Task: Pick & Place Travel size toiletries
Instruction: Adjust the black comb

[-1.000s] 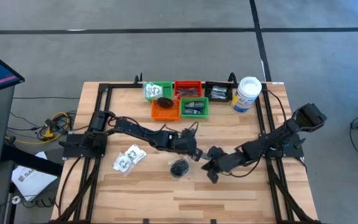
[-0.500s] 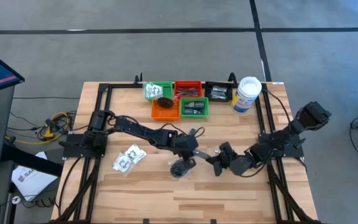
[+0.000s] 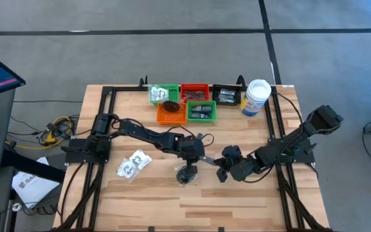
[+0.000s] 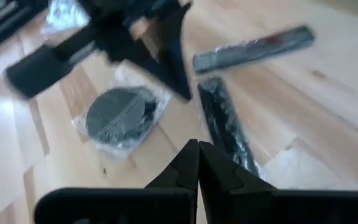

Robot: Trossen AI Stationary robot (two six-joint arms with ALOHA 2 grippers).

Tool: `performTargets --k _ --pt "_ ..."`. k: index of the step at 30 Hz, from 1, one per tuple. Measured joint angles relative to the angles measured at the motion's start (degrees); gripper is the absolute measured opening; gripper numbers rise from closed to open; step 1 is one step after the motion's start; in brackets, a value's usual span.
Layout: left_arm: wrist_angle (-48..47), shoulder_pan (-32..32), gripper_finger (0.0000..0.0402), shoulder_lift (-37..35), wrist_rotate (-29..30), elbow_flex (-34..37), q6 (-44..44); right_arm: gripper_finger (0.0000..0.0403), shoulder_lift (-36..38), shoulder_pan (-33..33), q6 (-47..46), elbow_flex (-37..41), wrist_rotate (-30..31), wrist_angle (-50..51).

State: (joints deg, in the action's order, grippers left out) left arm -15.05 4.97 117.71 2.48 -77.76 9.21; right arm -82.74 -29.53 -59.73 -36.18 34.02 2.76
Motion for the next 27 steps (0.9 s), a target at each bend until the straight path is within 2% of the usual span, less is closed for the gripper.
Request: performTargets --k 4,12,16,22,27 --pt "-0.6 -2.0 0.0 0.0 0.8 0.0 0.0 0.0 0.0 0.9 0.2 0.0 -4.3 0.1" --pt "-0.7 -4.7 0.0001 0.2 -2.4 3.0 0.7 0.0 0.0 2.4 0.2 0.0 -7.1 -0.2" --pt "0.2 -3.9 0.0001 -0.4 -2.9 5.5 2.5 0.0 0.0 3.0 0.3 0.0 -10.2 -0.1" --pt "0.7 -1.2 0.0001 -1.3 -2.4 8.3 6.8 0.0 0.0 3.1 0.3 0.0 -10.8 0.0" --pt "-1.0 0.2 0.0001 -4.8 1.6 11.1 13.3 0.0 0.0 3.1 0.3 0.0 -10.9 0.0"
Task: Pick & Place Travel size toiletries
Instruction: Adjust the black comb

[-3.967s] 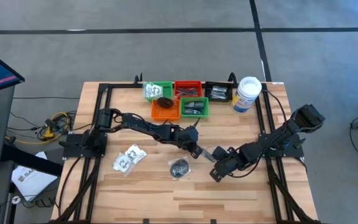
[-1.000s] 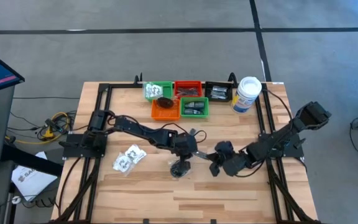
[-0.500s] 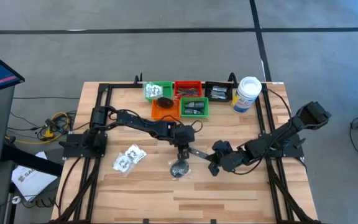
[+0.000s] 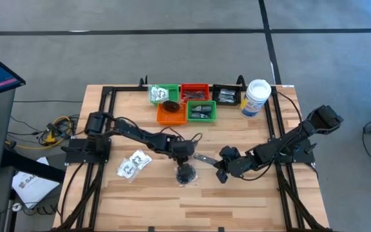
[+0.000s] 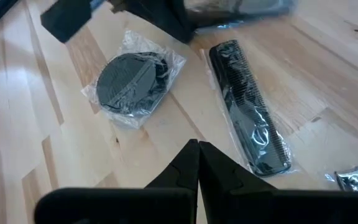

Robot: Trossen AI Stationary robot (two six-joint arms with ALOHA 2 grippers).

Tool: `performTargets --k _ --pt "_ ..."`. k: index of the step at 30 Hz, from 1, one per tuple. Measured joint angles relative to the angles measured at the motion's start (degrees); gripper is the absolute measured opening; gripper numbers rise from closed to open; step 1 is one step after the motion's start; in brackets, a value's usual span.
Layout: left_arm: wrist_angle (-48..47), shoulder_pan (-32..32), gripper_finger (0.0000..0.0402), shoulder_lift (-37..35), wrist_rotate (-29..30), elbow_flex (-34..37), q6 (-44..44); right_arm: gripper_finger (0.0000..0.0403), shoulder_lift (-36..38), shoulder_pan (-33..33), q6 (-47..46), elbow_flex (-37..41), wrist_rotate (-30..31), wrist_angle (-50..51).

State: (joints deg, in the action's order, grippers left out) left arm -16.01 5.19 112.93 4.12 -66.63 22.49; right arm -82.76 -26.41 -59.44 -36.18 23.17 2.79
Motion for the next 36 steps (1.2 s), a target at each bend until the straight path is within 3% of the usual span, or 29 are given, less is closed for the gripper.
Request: performTargets --k 9,16,22,27,31,36 --pt "0.9 -4.1 0.0 -11.6 4.9 14.0 12.5 0.0 0.0 0.4 0.0 0.0 0.0 0.2" --pt "17.3 -4.3 0.0 -20.1 1.1 20.6 -0.9 0.0 0.0 1.6 0.1 0.0 0.1 0.1" --pt "29.0 -5.8 0.0 -17.2 -6.9 20.2 -0.4 0.0 0.0 1.7 0.9 0.0 -1.0 -0.3" --pt "29.1 -5.1 0.0 -10.4 -12.5 16.1 0.4 0.0 0.0 0.9 0.9 0.0 -5.3 -2.1" --pt "28.7 -4.5 0.0 -6.5 -13.6 13.1 0.4 0.0 -1.5 0.6 0.2 -0.1 -10.2 2.1" --pt "29.2 -4.5 0.0 -5.8 -12.9 10.9 0.5 0.0 -5.0 0.8 -1.5 0.0 -11.9 3.4"
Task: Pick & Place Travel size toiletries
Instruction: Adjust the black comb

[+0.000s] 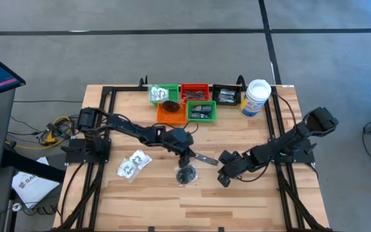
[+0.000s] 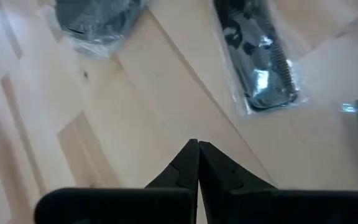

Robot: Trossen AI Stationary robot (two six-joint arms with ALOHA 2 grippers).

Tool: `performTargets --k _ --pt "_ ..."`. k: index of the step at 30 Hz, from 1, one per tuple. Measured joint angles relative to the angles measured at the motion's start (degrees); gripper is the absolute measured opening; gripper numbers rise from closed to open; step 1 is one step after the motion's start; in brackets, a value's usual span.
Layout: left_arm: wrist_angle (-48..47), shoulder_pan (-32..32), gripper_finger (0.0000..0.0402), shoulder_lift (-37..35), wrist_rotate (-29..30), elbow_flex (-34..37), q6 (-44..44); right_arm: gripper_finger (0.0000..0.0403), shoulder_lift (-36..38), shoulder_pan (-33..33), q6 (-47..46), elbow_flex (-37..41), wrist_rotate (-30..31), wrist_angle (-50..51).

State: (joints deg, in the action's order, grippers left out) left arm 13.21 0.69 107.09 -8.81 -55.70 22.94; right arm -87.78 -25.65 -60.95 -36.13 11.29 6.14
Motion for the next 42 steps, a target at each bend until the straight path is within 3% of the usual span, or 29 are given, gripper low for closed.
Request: performTargets --k 10,23,28,36,42 --pt "-0.7 -0.7 0.0 -0.7 0.2 0.1 0.3 0.0 -7.5 0.4 -3.1 -0.2 -0.5 -6.7" --pt "-1.4 -0.3 0.0 -0.7 0.2 0.1 0.4 0.0 -6.5 3.6 -2.8 -0.3 3.0 -2.4" --pt "-1.5 -0.3 0.0 -0.7 0.2 0.1 0.4 0.0 -6.5 5.4 -0.8 -0.3 3.0 -1.7" --pt "-1.8 -0.3 0.0 -0.7 0.2 0.1 0.4 0.0 -6.7 8.4 6.6 -5.4 3.9 7.5" --pt "-1.9 0.0 0.0 -0.7 0.2 0.1 2.7 0.0 -6.8 10.1 9.9 -8.1 4.6 7.4"
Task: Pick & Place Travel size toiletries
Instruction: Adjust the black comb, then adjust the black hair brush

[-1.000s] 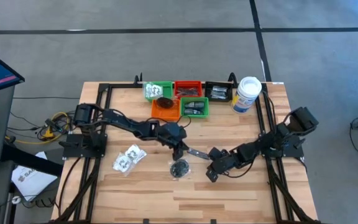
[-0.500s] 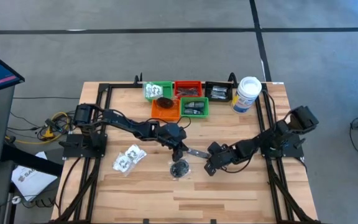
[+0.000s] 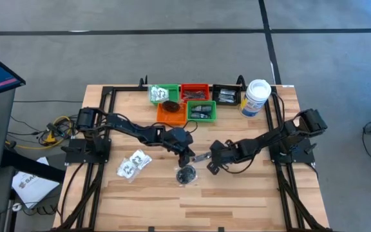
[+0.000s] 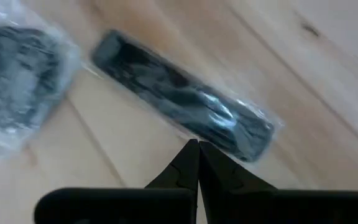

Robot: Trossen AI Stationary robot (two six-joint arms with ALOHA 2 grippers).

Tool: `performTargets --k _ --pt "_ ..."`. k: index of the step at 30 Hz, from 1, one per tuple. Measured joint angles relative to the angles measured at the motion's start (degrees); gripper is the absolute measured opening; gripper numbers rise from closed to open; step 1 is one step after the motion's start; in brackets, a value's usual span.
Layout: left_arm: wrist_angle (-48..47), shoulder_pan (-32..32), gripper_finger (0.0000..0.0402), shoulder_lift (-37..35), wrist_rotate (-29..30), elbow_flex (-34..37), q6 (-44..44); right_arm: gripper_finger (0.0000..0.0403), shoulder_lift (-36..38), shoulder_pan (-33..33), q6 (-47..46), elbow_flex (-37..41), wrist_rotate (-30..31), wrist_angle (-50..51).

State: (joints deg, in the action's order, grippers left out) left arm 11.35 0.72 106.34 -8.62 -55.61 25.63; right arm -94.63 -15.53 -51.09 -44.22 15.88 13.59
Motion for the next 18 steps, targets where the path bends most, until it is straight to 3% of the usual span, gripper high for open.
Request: performTargets --k 8,13,18 --pt "-1.0 6.8 0.0 0.4 2.3 0.1 2.4 0.0 0.4 -2.9 0.5 -1.4 -1.0 -0.3" --pt "-3.0 10.8 0.0 3.8 4.1 0.1 7.2 0.0 5.3 -4.7 0.5 -1.2 -0.4 1.6" --pt "-1.7 12.4 0.0001 5.9 -0.8 -0.1 15.5 0.0 13.4 -4.1 3.4 -1.3 2.2 7.9"
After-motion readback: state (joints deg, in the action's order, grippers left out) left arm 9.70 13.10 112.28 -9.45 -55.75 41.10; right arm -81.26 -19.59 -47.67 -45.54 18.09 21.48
